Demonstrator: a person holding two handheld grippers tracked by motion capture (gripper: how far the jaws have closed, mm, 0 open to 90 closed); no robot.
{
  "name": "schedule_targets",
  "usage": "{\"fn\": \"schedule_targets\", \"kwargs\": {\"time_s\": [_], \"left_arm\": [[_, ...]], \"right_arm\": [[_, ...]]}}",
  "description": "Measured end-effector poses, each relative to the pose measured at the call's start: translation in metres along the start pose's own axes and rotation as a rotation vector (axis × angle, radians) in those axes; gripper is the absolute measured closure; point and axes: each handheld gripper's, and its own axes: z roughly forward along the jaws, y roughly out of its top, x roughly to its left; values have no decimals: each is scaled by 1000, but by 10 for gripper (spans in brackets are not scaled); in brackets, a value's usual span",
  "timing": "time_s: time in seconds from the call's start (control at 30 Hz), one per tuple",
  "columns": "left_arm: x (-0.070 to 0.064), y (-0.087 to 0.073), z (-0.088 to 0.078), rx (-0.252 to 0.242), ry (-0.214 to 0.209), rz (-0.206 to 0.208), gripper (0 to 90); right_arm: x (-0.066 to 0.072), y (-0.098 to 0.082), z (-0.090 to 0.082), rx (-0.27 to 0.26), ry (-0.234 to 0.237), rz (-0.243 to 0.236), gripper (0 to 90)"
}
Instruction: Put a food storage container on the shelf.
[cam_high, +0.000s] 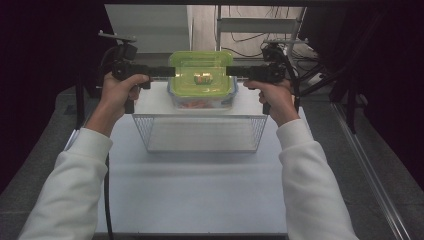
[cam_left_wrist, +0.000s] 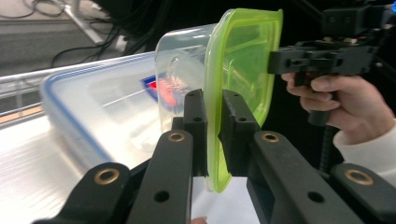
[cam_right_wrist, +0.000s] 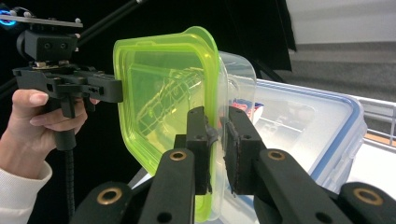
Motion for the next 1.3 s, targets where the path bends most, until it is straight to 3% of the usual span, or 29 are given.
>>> {"fn": "schedule_targets", "kwargs": {"time_s": [0.07,0.17,0.4,0.77,1.03,1.3], "left_arm": [[4,-1,1,-20,-12,-27,817],[6,0,2,-29,-12,-32,815],[7,4,10,-61,36,-85,793],[13,6,19,-74,67,-110,743],[19,6,26,-75,100,-121,661],[24,6,32,-73,134,-124,503]], "right_arm": [[-3,1,3,-1,-3,8,804],[-5,2,5,-5,2,19,803],[-11,5,11,-26,-17,31,778],[-20,5,21,-41,-26,61,745],[-24,3,28,-30,-36,95,698],[-24,2,29,-16,-65,109,615]]}}
